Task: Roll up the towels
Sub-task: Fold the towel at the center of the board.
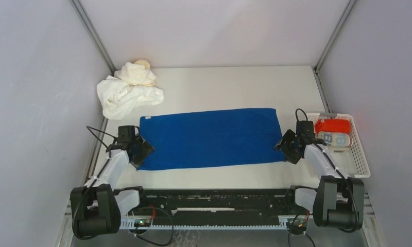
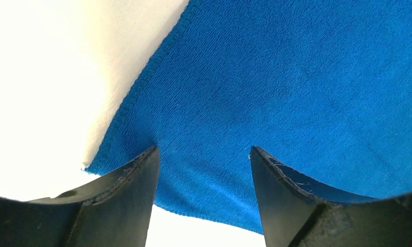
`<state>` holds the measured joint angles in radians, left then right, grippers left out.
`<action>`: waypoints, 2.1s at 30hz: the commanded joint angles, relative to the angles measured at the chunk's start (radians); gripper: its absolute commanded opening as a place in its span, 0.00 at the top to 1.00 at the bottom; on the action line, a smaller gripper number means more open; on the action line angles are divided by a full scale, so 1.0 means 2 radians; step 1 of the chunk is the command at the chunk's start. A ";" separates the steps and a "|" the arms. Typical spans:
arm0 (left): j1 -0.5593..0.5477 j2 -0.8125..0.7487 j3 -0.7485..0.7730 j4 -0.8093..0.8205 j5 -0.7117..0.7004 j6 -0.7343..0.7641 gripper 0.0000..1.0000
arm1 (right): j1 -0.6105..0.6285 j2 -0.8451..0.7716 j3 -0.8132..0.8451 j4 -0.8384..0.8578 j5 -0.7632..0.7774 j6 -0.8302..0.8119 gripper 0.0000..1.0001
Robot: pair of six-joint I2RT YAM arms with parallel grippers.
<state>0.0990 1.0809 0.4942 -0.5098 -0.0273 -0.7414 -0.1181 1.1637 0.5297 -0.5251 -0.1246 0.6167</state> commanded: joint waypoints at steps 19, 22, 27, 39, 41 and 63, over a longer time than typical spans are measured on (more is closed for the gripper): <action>0.029 0.342 0.455 -0.112 -0.029 0.166 0.41 | 0.049 0.255 0.342 0.001 0.051 -0.171 0.38; 0.029 0.404 0.508 -0.127 -0.040 0.177 0.44 | 0.052 0.285 0.373 -0.005 0.053 -0.180 0.39; 0.030 0.462 0.555 -0.134 -0.048 0.184 0.45 | 0.057 0.315 0.400 -0.013 0.064 -0.193 0.40; 0.029 0.539 0.586 -0.161 -0.034 0.197 0.50 | 0.063 0.365 0.439 -0.024 0.102 -0.220 0.41; 0.028 0.541 0.580 -0.158 -0.031 0.197 0.52 | 0.063 0.374 0.446 -0.022 0.104 -0.227 0.41; 0.023 0.561 0.587 -0.160 -0.022 0.219 1.00 | 0.077 0.520 0.598 -0.097 0.087 -0.311 0.54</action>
<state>0.1463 2.1563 1.6604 -0.8085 -0.0563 -0.3355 0.0231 2.1712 1.6638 -0.6685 0.0757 0.0437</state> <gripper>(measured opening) 0.008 0.477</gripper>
